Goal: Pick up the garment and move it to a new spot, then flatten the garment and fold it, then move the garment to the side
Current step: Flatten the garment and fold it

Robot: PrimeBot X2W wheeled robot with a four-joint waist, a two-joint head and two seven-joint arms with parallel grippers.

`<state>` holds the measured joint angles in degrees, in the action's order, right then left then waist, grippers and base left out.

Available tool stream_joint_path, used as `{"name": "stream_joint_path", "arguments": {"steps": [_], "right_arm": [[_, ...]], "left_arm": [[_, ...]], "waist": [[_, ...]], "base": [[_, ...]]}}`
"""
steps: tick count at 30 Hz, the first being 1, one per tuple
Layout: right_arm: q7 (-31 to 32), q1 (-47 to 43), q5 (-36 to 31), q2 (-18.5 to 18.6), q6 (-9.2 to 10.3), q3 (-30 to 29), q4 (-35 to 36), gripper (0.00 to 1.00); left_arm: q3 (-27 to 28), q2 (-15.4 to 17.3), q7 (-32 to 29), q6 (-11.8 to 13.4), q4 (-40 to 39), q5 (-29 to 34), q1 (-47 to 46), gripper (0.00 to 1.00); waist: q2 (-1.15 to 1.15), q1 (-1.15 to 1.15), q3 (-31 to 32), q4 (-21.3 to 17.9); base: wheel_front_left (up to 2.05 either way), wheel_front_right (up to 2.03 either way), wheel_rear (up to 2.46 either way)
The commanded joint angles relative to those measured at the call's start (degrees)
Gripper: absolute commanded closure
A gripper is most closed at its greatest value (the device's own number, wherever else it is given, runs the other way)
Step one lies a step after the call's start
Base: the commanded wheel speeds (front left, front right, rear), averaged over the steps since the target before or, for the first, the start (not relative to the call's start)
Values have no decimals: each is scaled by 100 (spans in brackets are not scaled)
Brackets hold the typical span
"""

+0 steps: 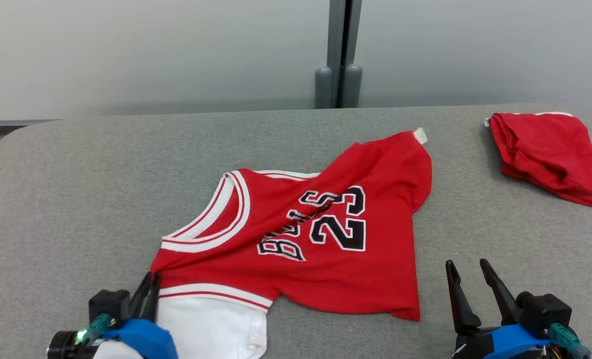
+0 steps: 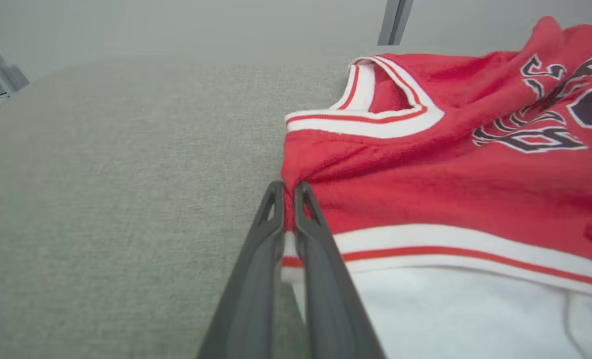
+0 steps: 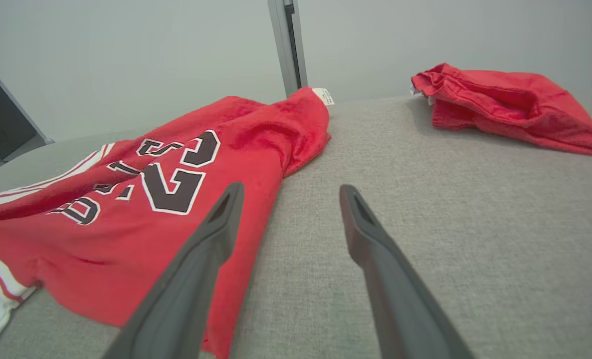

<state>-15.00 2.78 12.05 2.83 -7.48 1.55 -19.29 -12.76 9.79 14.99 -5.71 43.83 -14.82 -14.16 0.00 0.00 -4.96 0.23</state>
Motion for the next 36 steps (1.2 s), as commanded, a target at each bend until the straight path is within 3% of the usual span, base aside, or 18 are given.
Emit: {"name": "stream_joint_path", "arguments": {"steps": [1, 6, 18, 22, 23, 24, 30, 36], "right_arm": [[-26, -35, -58, 13, -3, -24, -40, 0], [-27, -17, -124, 15, -3, -82, -207, 0], [-27, -68, -187, 14, -3, -166, -457, 0], [-26, -77, -179, 14, -3, -176, -496, 0], [-27, -76, -159, 13, -3, -144, -507, 0], [-27, -75, -141, 14, -3, -119, -522, 0], [-26, 11, -63, 13, -3, 122, -602, 0], [-26, 109, 25, 14, -3, 466, -811, 0]], "left_arm": [[135, 111, 24, 71, -125, -47, 180, 100], [469, 338, 25, 207, -486, -130, 550, 100], [1113, 500, 26, 575, -733, -261, 892, 100], [1079, 494, 26, 543, -823, -212, 989, 98], [1072, 482, 26, 553, -877, -183, 980, 29], [1058, 459, 26, 571, -919, -167, 980, 0], [1230, 260, 25, 598, -1725, -10, 1113, 0], [1621, -73, 22, 427, -2659, 189, 1420, 0]], "waist": [[0, 0, 7, 67], [0, 0, 66, 177], [0, 0, 162, 144], [0, 0, 176, 161], [0, 0, 184, 171], [0, 0, 197, 184], [0, 0, 252, 251], [0, 0, 252, 374]], "base": [[0, 0, 0], [0, 0, 0], [0, 0, 0], [0, 0, 0], [0, 0, 0], [0, 0, 0], [0, 0, 0], [0, 0, 0]]}}
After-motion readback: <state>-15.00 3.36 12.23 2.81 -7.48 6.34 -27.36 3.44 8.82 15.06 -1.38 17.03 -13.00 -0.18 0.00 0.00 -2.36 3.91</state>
